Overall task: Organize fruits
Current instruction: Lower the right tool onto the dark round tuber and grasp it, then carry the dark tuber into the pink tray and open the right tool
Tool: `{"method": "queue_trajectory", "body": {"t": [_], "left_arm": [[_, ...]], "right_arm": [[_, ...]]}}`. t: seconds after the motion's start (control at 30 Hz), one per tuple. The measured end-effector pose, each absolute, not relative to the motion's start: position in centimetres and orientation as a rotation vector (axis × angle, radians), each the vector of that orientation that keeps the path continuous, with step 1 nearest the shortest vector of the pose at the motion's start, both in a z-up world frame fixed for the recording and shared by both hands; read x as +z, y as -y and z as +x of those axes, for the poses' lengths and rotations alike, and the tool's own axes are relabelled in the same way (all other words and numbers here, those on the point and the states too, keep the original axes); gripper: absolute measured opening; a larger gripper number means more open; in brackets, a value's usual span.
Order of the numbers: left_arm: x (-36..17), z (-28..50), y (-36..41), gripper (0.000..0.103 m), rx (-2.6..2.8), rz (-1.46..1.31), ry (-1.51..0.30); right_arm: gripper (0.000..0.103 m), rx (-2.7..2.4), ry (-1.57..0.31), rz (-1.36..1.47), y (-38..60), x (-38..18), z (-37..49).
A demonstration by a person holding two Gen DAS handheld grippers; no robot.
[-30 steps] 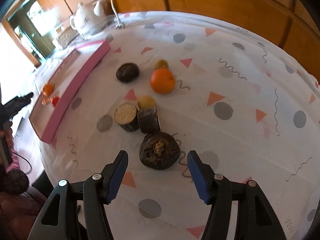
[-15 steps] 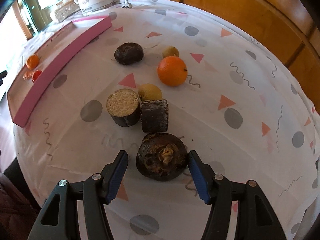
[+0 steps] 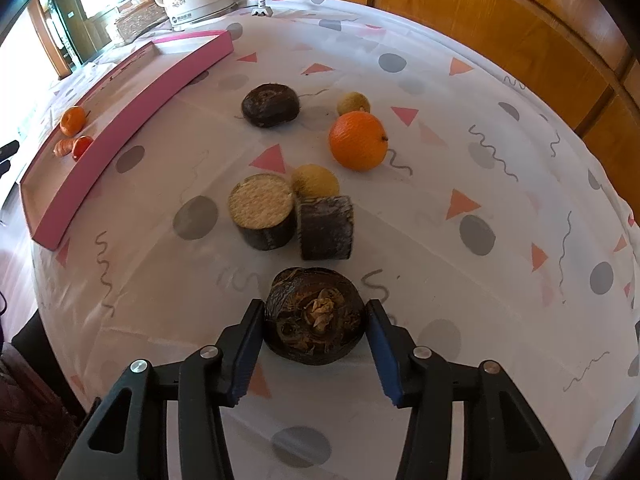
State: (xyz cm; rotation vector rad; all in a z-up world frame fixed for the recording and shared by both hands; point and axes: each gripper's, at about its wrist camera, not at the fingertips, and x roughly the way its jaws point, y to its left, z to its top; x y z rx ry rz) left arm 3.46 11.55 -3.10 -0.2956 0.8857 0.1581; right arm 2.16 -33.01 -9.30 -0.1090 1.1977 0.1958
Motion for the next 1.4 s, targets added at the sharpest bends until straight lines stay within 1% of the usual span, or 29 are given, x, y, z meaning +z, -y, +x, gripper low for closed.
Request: {"method": "queue_trajectory", "body": {"t": [0.1, 0.23, 0.43, 0.63, 0.77, 0.97, 1.03, 1.17, 1.4], "left_arm": [[-3.2, 3.5, -11.6, 0.070, 0.159, -0.299, -0.887], [-3.3, 3.2, -12.1, 0.073, 0.174, -0.318, -0.886], [-3.5, 3.0, -12.7, 0.073, 0.192, -0.339, -0.882], [-3.6, 3.0, -12.8, 0.073, 0.196, -0.344, -0.881], [-3.6, 3.0, -12.8, 0.074, 0.195, -0.345, -0.880], [-3.8, 3.0, -13.1, 0.075, 0.198, -0.357, -0.886], [-3.8, 3.0, -13.3, 0.077, 0.203, -0.364, -0.881], [-3.9, 2.9, -13.8, 0.077, 0.212, -0.374, -0.880], [-4.3, 3.0, -14.0, 0.077, 0.214, -0.378, -0.890]], "right_arm": [[0.051, 0.210, -1.204, -0.109, 32.1, -9.0, 1.8], [0.051, 0.217, -1.215, -0.110, 31.4, -9.0, 1.3], [0.051, 0.196, -1.218, -0.088, 31.2, -8.7, 0.9], [0.051, 0.236, -1.136, -0.038, 29.3, -5.6, -0.2], [0.051, 0.327, -1.073, -0.008, 25.9, -3.5, 0.2], [0.051, 0.481, -1.019, -0.007, 19.3, -1.8, 1.7], [0.051, 0.525, -1.011, -0.012, 16.7, -1.9, 2.6], [0.051, 0.581, -1.003, -0.037, 13.3, -1.8, 3.7], [0.051, 0.589, -1.056, -0.046, 9.6, -4.4, 6.2]]}}
